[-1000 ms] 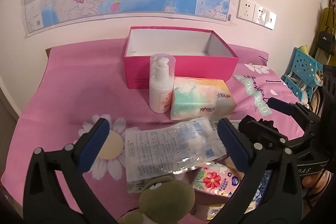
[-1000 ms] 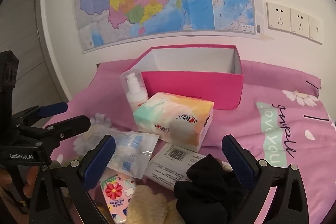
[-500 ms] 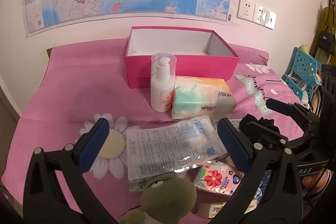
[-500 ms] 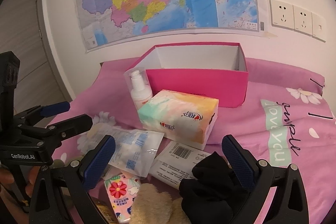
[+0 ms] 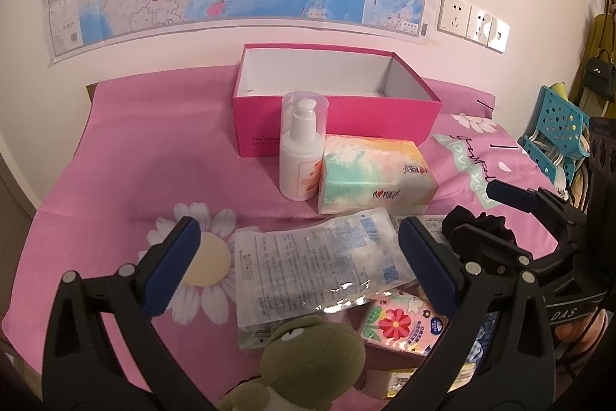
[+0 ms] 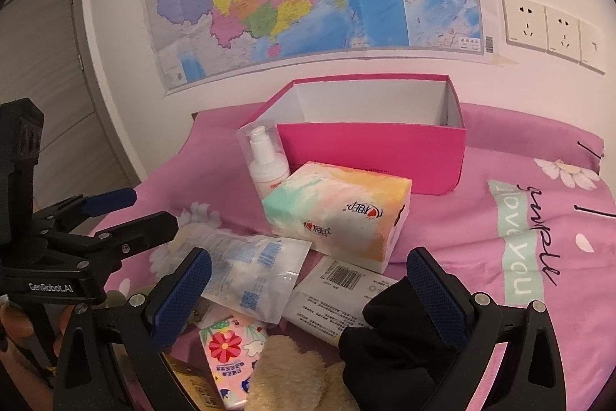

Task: Organize soft objects
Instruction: 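Move the left gripper toward the clear plastic bag of cotton pads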

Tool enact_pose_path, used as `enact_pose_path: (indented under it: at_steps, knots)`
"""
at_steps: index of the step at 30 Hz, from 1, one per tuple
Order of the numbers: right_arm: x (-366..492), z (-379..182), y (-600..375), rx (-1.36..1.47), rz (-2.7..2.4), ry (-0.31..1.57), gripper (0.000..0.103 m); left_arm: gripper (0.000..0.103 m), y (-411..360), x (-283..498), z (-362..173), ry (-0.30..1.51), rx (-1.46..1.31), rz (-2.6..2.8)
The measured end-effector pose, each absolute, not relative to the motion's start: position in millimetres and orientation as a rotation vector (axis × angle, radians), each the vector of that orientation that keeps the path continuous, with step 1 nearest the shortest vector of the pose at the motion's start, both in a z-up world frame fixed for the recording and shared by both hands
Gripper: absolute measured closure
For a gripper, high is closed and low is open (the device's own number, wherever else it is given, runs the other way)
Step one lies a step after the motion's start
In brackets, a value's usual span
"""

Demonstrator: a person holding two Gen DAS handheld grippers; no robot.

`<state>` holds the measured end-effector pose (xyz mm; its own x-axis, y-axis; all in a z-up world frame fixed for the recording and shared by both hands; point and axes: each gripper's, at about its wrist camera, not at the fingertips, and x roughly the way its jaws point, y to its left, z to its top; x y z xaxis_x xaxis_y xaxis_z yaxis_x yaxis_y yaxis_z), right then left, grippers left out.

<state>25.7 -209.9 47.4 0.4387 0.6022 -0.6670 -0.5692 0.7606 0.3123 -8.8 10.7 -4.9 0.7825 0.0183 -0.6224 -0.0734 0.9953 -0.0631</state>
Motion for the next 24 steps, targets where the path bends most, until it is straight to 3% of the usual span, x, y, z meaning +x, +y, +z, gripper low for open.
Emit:
enact_pose_path:
  at_steps: [13, 18, 24]
  knots:
    - [27.1, 35.7, -200.2, 0.042, 0.793, 0.903, 0.0, 0.0, 37.3, -6.8, -17.7, 0.727, -0.155, 0.022]
    - [29.4, 27.8, -190.4, 0.047, 0.859, 0.949, 0.01, 0.003, 61.8, -2.5, -32.1, 0.79, -0.233, 0.001]
    - [35.8, 15.9, -167.7, 0.025, 0.924, 1.03, 0.013, 0.009, 72.0, 4.0, -41.1, 0.855, -0.26, -0.053]
